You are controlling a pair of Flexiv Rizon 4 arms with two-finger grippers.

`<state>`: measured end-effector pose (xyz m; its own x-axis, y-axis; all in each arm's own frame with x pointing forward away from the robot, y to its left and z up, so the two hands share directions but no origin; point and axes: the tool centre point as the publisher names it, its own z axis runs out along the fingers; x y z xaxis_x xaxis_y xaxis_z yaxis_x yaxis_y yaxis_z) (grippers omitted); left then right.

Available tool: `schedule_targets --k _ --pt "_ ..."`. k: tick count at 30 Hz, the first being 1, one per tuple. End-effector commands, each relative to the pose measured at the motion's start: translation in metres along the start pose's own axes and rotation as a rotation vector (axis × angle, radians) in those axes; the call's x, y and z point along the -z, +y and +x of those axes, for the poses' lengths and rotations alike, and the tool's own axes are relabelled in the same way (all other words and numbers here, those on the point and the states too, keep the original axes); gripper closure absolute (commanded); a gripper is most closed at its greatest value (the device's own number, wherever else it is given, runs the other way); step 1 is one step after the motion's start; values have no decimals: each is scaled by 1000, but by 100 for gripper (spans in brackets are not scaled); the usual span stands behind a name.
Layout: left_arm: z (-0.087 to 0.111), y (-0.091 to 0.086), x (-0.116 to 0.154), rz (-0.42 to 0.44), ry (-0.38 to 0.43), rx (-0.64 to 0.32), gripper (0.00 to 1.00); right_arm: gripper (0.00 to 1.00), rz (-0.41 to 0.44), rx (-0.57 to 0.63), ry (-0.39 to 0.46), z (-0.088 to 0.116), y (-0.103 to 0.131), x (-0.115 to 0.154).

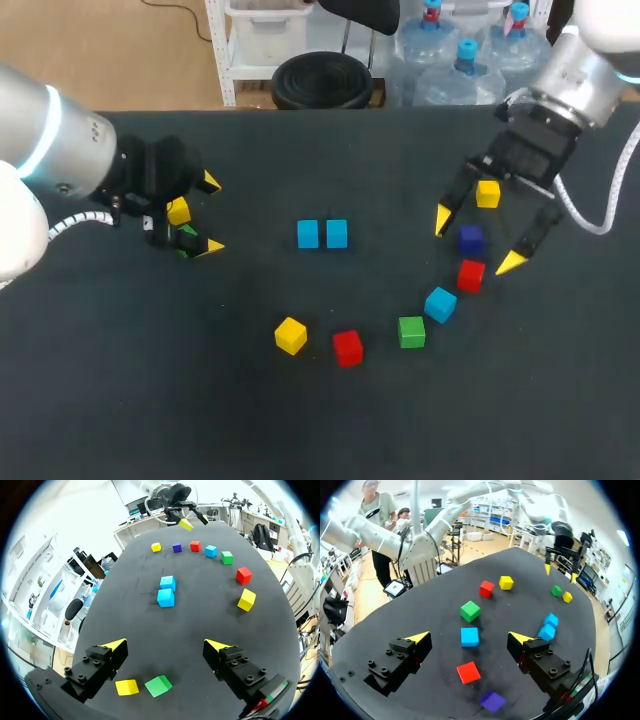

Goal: Place the blue cubes, place green cubes on the blue cubes, place the yellow cubes on the green cubes, then place the red cubes on the yellow cubes, and place purple cube on the red cubes.

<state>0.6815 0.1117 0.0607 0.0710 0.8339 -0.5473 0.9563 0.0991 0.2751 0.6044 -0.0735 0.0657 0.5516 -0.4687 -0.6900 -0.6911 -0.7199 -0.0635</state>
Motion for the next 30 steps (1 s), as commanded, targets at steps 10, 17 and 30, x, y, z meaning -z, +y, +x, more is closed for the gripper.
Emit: schedule_targets --k 10,17,30 --pt "2 0 1 0 -9 -4 0 0 -82 103 -20 16 -4 -49" --pt "2 0 1 0 -9 -4 0 8 -75 120 -38 23 -4 -60" --pt "2 0 1 0 -9 -4 0 52 -56 113 -54 26 -2 -68"
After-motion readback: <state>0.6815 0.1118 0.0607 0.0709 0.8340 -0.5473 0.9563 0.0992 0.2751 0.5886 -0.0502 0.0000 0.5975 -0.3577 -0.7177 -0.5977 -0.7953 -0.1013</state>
